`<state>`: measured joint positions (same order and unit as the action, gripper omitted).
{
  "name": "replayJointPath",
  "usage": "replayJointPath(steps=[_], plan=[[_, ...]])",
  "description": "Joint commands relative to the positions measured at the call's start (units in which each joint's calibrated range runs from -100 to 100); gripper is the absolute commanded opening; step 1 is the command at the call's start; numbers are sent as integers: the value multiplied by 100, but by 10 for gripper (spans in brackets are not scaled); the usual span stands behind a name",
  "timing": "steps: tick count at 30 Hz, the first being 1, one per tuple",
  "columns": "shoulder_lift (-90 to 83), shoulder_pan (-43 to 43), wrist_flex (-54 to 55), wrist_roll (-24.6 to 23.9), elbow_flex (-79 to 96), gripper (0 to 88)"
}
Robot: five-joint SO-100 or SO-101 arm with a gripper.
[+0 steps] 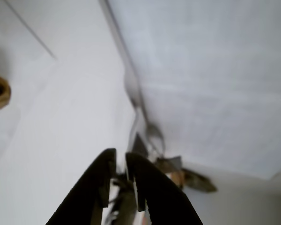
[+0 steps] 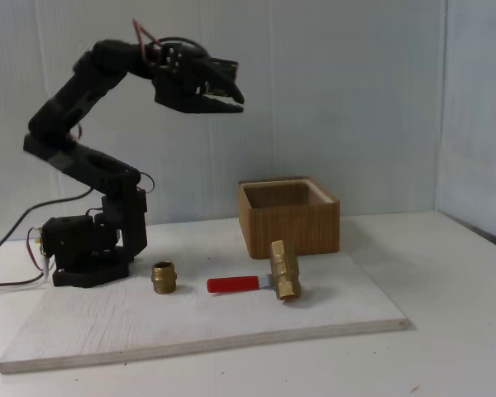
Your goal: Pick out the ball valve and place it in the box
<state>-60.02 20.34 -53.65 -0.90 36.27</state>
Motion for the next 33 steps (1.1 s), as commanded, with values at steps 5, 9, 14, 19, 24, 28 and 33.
replayJointPath(steps=[5,9,14,19,24,28,33], plan=[[1555,305,-657,-3,-1479,6],[2309,409,-1062,8,-2138,6],[3115,534,-1501,13,-2815,6],[3759,601,-1811,18,-3284,6],[4310,615,-2009,70,-3591,6],[4700,615,-2017,370,-3627,6],[5056,741,-2052,603,-3717,6]])
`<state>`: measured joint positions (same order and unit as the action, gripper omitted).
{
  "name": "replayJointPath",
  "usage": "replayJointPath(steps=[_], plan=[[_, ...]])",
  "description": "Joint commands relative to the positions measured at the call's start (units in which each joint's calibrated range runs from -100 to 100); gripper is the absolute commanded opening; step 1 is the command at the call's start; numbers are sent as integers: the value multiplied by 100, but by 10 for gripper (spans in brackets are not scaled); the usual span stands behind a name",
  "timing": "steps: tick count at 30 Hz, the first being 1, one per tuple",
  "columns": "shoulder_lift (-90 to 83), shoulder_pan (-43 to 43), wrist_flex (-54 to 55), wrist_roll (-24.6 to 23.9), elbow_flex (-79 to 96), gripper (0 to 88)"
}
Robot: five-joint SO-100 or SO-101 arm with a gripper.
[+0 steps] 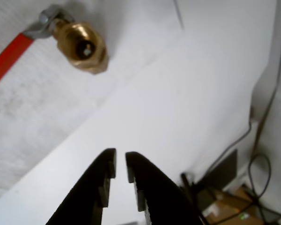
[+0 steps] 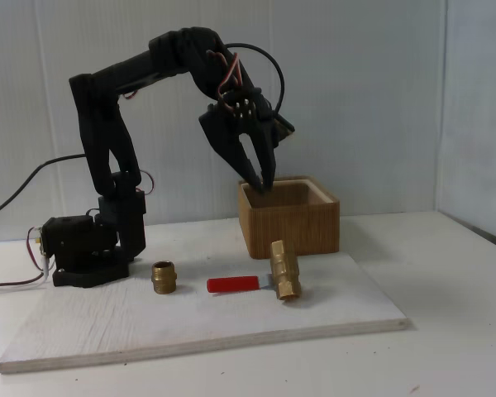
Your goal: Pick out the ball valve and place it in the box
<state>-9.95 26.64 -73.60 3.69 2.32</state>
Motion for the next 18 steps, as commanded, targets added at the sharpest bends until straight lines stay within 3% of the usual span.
replayJointPath(steps=[1,18], plan=[[118,140,-31,190,-322,6],[1474,236,-1030,1354,-2091,7]])
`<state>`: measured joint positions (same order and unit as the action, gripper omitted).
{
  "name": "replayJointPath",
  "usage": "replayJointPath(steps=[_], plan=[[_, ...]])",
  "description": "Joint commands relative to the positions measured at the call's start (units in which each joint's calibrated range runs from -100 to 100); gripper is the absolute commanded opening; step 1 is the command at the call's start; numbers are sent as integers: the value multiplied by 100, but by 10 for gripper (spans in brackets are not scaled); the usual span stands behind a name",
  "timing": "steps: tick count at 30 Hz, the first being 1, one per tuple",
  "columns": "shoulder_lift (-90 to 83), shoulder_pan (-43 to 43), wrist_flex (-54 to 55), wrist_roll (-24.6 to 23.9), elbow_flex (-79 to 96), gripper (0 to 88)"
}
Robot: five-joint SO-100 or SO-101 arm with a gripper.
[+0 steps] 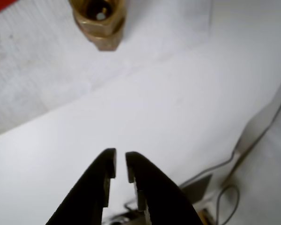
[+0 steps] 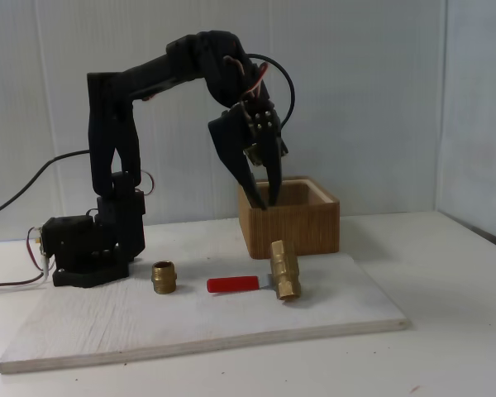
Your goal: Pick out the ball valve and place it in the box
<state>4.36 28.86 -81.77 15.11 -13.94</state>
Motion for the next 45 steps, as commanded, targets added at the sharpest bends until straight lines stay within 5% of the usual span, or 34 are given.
replayJointPath(steps=[1,30,40,45], plan=[[102,14,-265,285,-511,7],[1018,-163,-1384,373,-574,18],[1018,58,-1539,171,-1260,403],[1086,66,-1702,186,-1422,438]])
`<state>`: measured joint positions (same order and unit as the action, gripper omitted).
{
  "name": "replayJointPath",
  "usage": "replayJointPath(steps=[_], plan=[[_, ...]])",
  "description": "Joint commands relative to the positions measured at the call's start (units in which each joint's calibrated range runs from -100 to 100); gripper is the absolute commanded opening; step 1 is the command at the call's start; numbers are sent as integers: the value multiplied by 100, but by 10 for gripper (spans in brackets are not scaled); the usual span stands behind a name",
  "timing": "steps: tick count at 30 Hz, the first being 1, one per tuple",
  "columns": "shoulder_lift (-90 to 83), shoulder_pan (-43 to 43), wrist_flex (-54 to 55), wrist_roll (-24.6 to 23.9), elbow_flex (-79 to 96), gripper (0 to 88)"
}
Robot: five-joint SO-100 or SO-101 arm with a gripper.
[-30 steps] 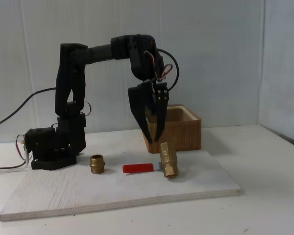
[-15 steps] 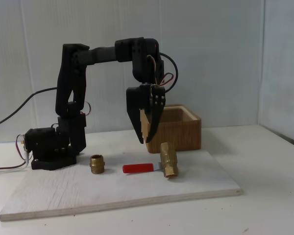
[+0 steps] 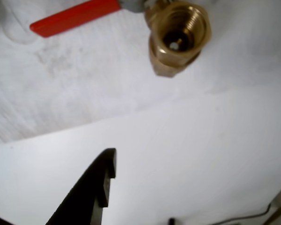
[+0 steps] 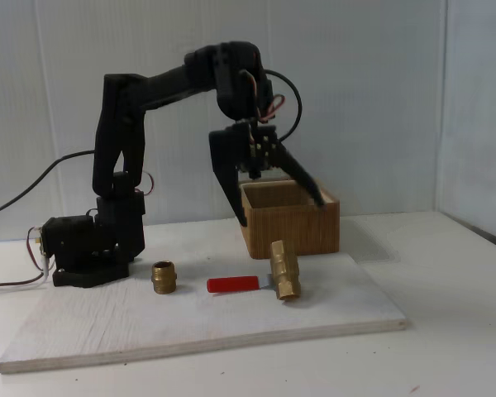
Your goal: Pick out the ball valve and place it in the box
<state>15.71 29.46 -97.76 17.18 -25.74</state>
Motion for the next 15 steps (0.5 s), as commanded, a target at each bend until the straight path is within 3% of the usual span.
replayJointPath(steps=[1,15], plan=[[-41,6,-103,-31,-224,434],[739,-53,78,-46,-170,394]])
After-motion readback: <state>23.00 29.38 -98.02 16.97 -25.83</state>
